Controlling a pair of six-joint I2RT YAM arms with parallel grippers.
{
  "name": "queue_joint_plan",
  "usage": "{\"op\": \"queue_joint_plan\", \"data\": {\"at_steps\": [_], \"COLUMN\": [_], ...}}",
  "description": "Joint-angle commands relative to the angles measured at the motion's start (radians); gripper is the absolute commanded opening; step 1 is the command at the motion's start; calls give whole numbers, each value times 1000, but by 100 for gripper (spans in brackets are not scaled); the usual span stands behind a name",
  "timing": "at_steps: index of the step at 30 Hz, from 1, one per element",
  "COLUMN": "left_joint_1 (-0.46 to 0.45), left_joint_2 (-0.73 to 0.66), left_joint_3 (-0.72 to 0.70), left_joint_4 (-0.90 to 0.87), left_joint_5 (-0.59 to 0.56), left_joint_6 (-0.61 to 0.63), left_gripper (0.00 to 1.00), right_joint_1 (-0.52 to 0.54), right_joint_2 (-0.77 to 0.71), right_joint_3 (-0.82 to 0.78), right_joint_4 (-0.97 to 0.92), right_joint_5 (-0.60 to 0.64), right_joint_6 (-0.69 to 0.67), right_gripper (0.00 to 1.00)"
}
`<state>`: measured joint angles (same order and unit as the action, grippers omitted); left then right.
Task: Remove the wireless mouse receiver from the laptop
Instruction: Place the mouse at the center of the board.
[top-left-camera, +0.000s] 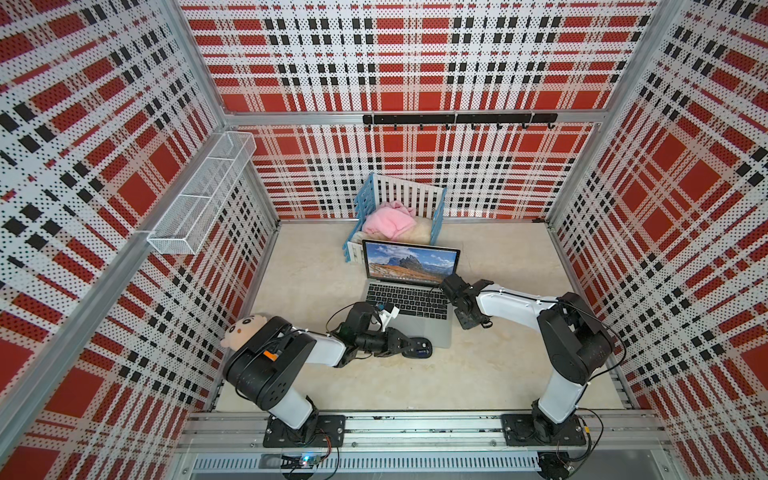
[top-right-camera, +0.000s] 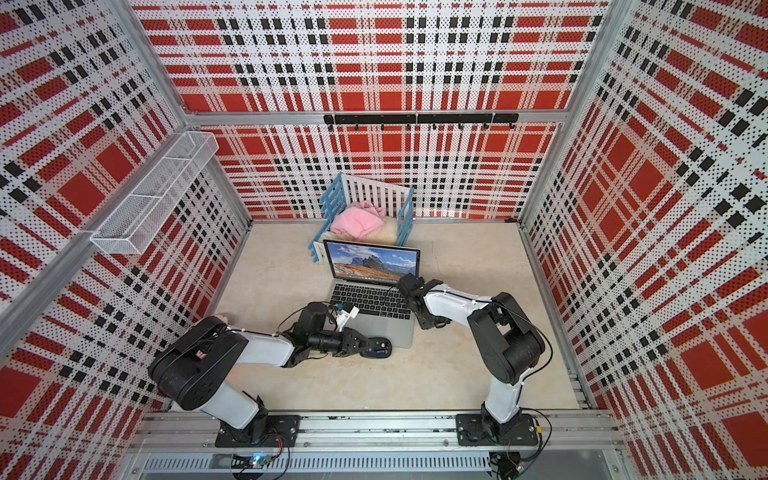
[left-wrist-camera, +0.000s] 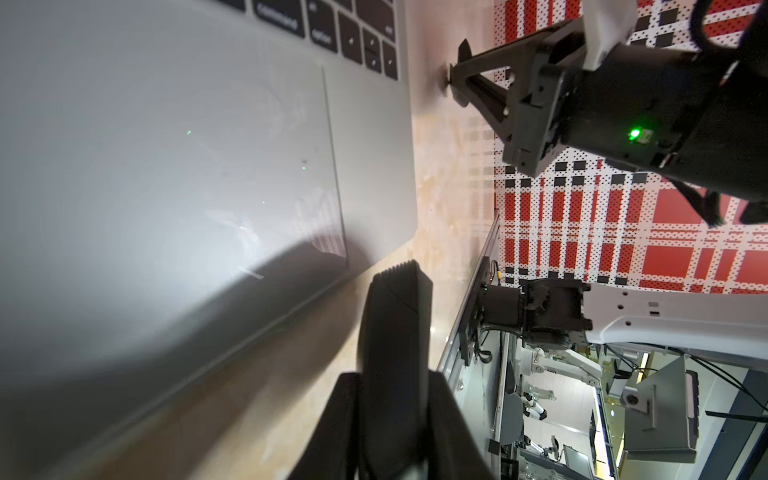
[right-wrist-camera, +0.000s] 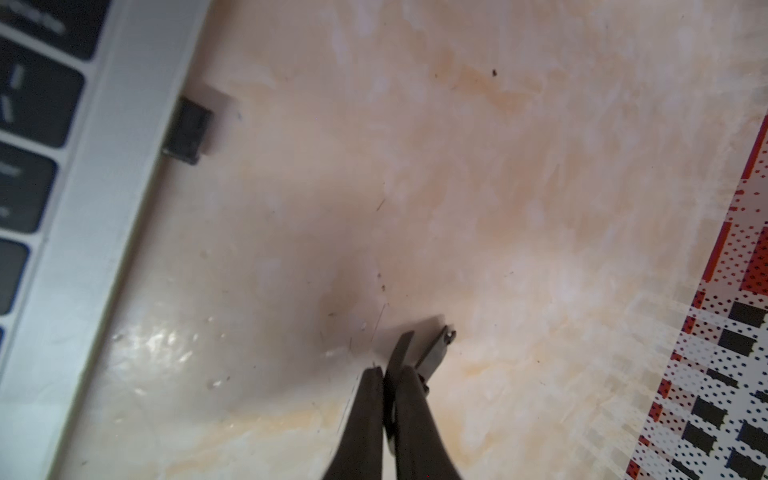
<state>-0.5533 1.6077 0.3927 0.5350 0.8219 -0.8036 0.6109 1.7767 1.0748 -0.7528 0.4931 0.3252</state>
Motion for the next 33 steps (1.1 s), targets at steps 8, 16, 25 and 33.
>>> {"op": "queue_joint_plan", "data": {"at_steps": [8,16,25,33], "left_joint_1": [-27,-16,7,70], "left_joint_2": [150,175,187,130], "left_joint_3": [-17,-28,-35,-53], "left_joint_4": [187,198,198,192], "left_joint_5": [11,14,23,7], "left_joint_6": [-39,-34,-25,-35], "left_gripper": [0,16,63,99], "right_joint_1": [-13,-19,-51,-98], "right_joint_2": [-14,-88,-215,-324], "right_joint_3": [-35,-41,-59,-113], "right_joint_4": [33,49,104,212], "right_joint_5": [-68,-127,-261,-481], "right_joint_6": [12,15,17,-37], "right_gripper": [43,70,76,77]}}
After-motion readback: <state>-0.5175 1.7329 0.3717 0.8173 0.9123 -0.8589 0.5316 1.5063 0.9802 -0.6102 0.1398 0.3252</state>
